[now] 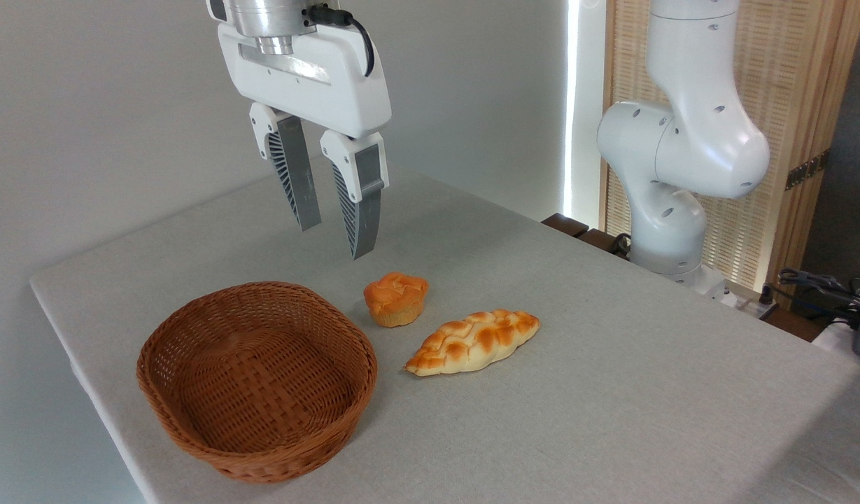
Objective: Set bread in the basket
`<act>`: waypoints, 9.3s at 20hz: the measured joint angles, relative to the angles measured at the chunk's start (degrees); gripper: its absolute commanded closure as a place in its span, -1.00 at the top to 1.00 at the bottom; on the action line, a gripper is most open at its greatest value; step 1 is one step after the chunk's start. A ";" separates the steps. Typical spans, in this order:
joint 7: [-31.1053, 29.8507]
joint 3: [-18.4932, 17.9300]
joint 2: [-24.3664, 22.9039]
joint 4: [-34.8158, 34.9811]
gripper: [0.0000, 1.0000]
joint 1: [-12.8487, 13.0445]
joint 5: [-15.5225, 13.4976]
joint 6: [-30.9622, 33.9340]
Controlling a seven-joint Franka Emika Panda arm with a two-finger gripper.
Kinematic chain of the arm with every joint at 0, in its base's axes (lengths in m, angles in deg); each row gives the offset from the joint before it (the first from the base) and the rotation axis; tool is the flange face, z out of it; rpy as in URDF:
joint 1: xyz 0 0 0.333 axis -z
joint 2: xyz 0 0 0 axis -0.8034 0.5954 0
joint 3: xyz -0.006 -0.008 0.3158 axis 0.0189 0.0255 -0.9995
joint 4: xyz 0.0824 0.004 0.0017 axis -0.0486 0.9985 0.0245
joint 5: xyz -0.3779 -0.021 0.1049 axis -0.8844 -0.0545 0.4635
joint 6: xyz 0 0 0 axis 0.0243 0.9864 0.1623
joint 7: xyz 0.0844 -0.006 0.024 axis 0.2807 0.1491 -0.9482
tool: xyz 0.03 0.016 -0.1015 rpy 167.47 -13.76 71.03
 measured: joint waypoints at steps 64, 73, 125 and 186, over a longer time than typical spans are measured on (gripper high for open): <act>4.06 5.20 -11.40 40.26 1.00 8.05 -5.89 -23.16; 4.06 5.81 -11.03 41.85 -0.03 8.12 -5.90 -25.19; 8.67 1.34 -3.62 19.39 -0.42 6.90 -10.52 -14.91; 5.75 -0.03 -1.81 3.31 1.00 -0.61 -2.26 -2.74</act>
